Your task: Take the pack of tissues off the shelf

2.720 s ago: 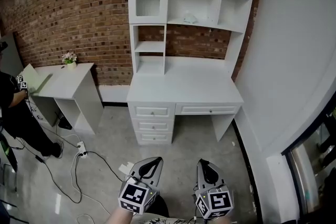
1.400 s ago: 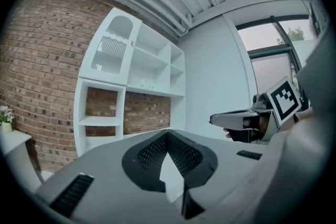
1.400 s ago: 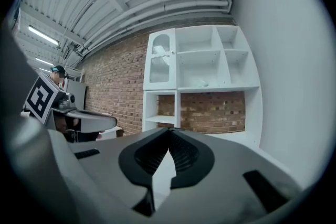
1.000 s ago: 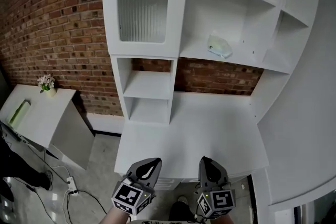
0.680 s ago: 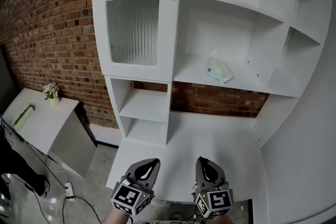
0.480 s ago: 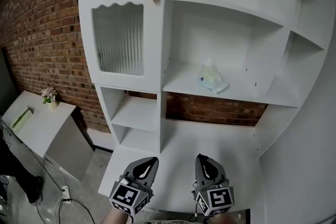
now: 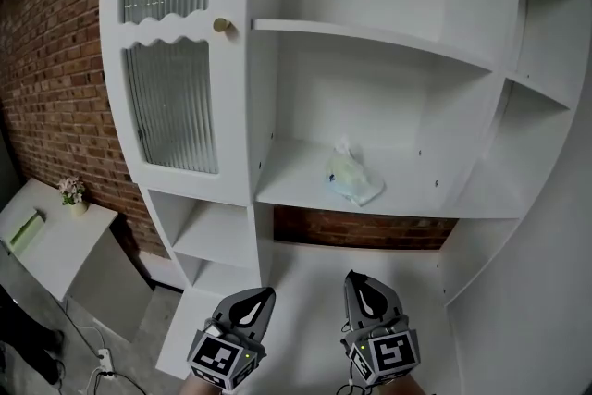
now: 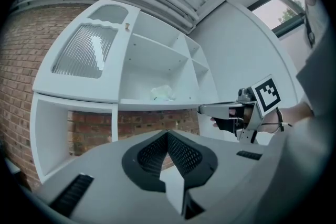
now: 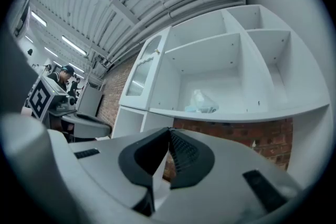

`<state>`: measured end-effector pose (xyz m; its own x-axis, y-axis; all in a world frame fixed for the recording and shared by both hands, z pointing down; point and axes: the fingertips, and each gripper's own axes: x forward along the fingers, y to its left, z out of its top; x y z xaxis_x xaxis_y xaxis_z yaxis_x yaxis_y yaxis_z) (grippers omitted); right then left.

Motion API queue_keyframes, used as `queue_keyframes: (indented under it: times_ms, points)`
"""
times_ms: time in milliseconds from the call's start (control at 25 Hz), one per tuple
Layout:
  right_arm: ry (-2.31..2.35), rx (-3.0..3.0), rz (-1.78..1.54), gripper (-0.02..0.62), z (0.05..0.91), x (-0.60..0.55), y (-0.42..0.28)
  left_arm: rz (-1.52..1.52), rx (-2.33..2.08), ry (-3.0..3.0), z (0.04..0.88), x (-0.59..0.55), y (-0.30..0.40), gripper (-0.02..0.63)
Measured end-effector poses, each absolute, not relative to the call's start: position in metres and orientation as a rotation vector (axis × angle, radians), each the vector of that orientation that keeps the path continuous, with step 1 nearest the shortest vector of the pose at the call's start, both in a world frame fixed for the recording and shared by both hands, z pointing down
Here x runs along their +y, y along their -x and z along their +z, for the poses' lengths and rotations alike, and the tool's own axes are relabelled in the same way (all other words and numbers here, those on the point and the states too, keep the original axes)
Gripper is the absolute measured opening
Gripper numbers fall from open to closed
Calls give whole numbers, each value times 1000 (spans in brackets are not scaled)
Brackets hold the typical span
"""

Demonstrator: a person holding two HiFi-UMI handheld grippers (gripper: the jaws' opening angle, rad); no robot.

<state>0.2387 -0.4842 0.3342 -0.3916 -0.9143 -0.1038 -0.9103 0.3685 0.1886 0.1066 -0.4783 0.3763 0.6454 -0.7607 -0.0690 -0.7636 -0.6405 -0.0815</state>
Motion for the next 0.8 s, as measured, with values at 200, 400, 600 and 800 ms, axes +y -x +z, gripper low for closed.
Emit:
queue_keyframes:
  times_ms: [200, 400, 600, 800]
  points:
    - [-1716, -2554, -453, 138, 294, -509, -238, 26, 1251, 2742, 364, -495, -108, 14]
    - [-1735, -2449, -534, 278, 259, -552, -249, 39, 1243, 2722, 351, -504, -106, 14]
    - [-1771, -2375, -471, 293, 233, -586, -254, 16, 1230, 2725, 351, -511, -99, 14]
    - [-1757, -2347, -329, 293, 225, -626, -260, 13, 1219, 2726, 348, -514, -97, 14]
